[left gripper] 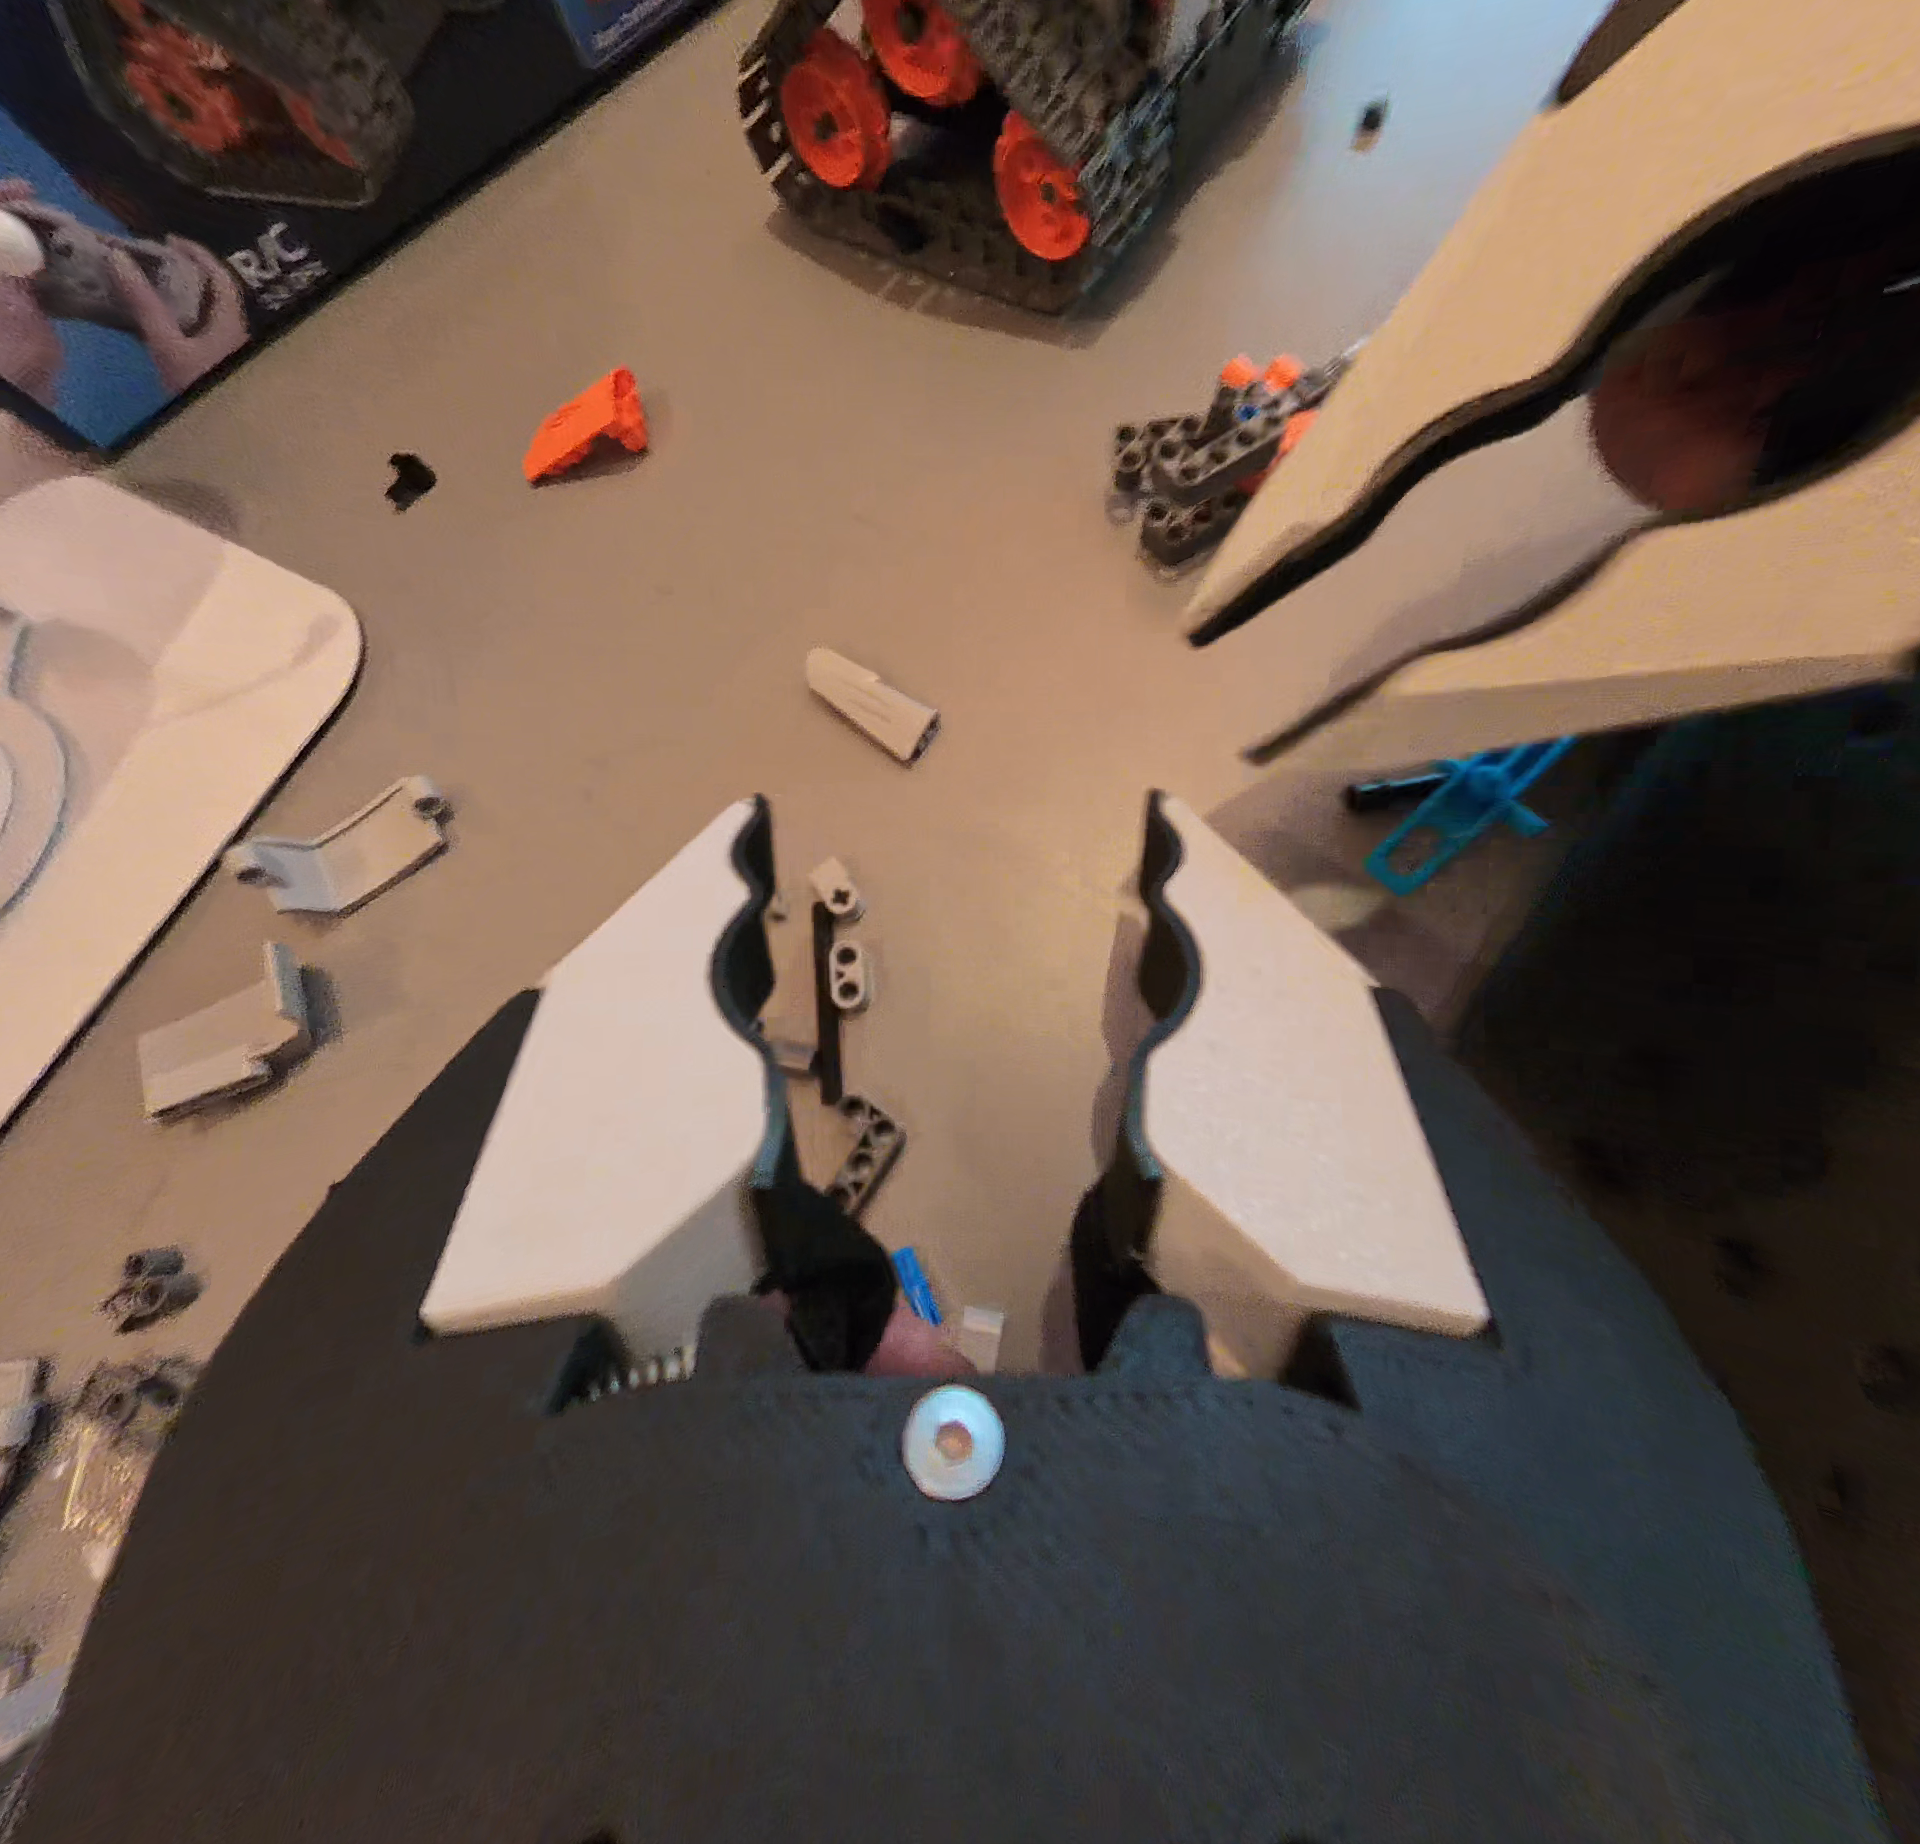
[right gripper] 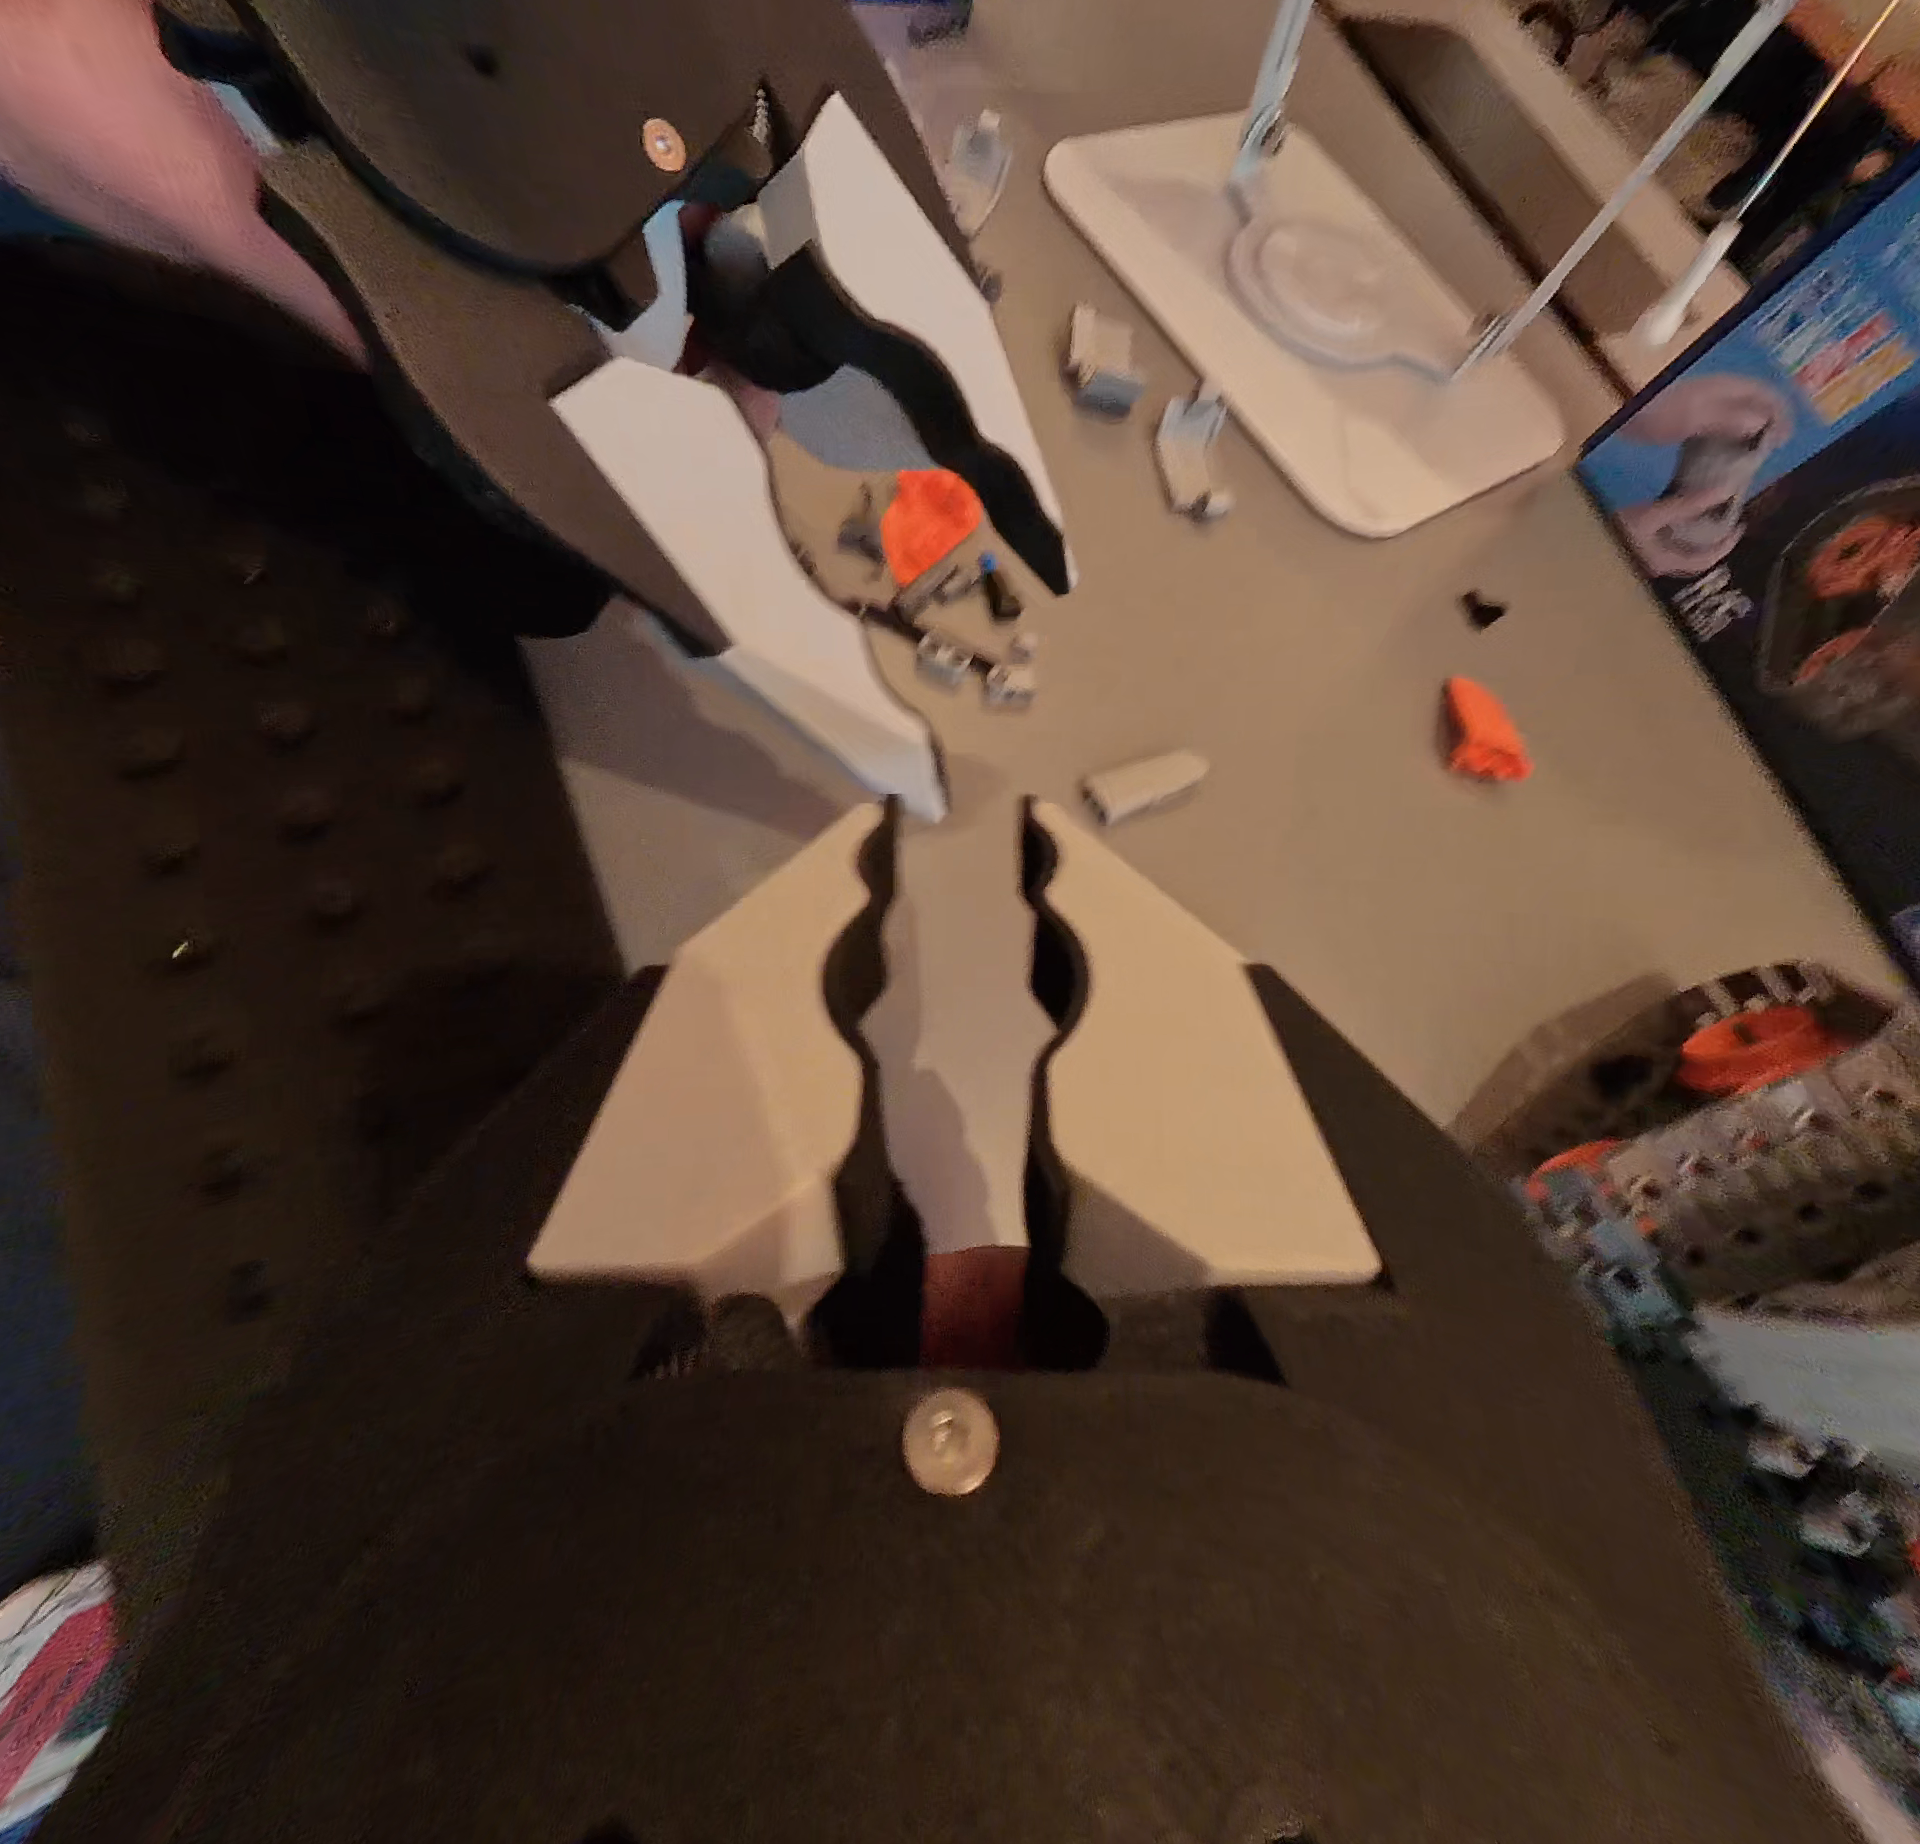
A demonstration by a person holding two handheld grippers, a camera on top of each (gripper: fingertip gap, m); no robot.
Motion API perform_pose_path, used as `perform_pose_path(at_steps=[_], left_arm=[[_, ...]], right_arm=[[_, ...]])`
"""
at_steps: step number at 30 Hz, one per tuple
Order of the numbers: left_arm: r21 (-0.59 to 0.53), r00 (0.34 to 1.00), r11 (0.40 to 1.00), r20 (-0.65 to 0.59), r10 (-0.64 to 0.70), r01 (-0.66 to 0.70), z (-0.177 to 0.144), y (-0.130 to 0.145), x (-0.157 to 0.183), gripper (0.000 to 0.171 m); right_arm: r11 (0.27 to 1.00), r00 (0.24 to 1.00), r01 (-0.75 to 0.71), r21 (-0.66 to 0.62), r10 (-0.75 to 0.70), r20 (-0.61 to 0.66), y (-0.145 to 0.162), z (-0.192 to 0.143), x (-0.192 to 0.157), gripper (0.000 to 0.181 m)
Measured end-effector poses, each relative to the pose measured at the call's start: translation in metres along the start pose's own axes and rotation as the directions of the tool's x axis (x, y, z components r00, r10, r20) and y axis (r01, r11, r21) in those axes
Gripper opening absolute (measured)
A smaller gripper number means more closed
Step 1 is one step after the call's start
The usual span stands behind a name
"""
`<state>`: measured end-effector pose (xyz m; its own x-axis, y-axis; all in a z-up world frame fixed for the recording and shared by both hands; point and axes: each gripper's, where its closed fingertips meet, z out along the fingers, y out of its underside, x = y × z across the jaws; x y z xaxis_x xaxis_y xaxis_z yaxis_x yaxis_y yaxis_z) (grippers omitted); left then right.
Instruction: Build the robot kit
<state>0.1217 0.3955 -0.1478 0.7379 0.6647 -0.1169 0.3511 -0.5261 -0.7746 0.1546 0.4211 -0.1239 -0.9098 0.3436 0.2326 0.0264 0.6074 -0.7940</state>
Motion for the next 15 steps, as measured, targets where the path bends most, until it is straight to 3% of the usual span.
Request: perform_pose_path(at_steps=[2, 3, 5, 8, 10, 11, 15], left_arm=[[0.023, 0.997, 1.000, -0.076, -0.018, 0.019, -0.007, -0.004, -0.004, 0.096], [0.008, 0.998, 0.999, -0.058, -0.033, 0.034, -0.010, -0.002, -0.016, 0.099], [0.000, 0.998, 1.000, -0.059, -0.031, 0.031, -0.016, 0.003, -0.033, 0.103], [-0.058, 0.996, 0.998, -0.081, -0.025, 0.020, -0.026, 0.022, -0.054, 0.137], [-0.086, 0.997, 0.996, -0.072, -0.029, 0.023, -0.028, 0.033, -0.066, 0.159], [-0.079, 0.997, 0.996, -0.067, -0.038, 0.033, -0.029, 0.034, -0.070, 0.159], [-0.105, 0.997, 0.991, -0.019, -0.081, 0.078, -0.027, 0.042, -0.087, 0.159]], right_arm=[[1.000, 1.000, -0.012, 0.023, 0.011, 0.017, -0.017, 0.009, 0.009, 0.009], [1.000, 0.999, -0.017, 0.012, 0.017, 0.033, -0.021, 0.016, 0.011, 0.011], [0.999, 0.998, -0.038, -0.032, 0.040, 0.054, -0.026, 0.033, 0.016, 0.034], [0.996, 0.995, -0.077, -0.053, 0.080, 0.062, -0.036, 0.056, 0.029, 0.098], [0.992, 0.989, -0.088, -0.090, 0.098, 0.113, -0.036, 0.071, 0.029, 0.122], [0.992, 0.990, -0.065, -0.109, 0.077, 0.116, -0.033, 0.080, 0.030, 0.127], [0.979, 0.994, -0.010, -0.204, 0.033, 0.108, -0.020, 0.111, 0.026, 0.112]])
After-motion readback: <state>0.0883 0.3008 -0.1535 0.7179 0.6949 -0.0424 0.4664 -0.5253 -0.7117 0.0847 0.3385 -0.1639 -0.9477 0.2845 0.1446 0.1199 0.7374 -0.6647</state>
